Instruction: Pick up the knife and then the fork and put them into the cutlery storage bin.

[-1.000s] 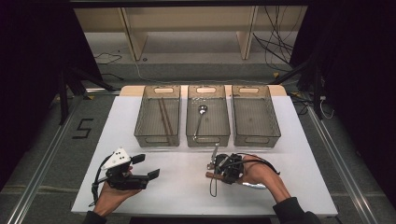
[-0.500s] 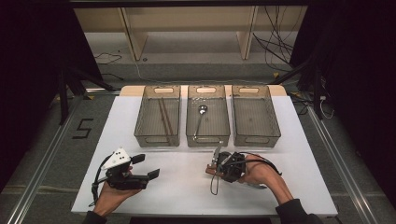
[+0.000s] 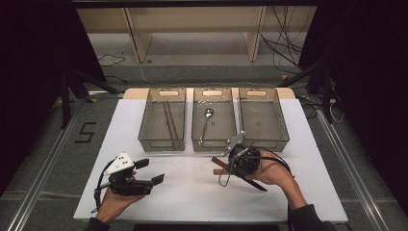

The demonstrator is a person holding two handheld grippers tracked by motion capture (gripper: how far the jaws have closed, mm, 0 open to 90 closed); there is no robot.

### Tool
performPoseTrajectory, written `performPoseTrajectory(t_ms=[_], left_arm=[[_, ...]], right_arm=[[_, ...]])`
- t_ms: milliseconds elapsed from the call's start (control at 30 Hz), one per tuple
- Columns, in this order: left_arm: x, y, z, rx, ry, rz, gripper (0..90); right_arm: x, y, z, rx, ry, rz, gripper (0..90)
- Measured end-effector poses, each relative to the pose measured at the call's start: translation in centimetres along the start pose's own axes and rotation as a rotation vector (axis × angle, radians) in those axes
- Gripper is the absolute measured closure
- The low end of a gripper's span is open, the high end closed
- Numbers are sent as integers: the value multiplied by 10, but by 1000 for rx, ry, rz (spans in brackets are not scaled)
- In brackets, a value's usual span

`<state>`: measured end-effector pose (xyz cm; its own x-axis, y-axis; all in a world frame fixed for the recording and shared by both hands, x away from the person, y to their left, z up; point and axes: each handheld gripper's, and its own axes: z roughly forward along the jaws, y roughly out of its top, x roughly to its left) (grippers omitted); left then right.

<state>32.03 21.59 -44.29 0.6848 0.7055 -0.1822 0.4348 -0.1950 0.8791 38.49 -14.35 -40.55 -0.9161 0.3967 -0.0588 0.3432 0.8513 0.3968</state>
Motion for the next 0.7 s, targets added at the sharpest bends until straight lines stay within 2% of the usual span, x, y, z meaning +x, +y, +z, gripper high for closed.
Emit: performPoseTrajectory(t_ms=[100,133,333,467,700], left_arm=[[0,0,0,1,1,2,155],[0,0,0,0,1,2,155],[0,0,0,-1,0,-1,156],[0,0,0,-2,0,-1,156],[1,0,0,-5,1,-3,155]], right_arm=[[-4,1,-8,-37,8,43,774],[-6,0,-10,-53,5,40,774],[-17,-2,-28,-179,18,109,775],[-27,-4,-40,-265,26,181,774],[-49,-6,-57,-366,-16,307,774]])
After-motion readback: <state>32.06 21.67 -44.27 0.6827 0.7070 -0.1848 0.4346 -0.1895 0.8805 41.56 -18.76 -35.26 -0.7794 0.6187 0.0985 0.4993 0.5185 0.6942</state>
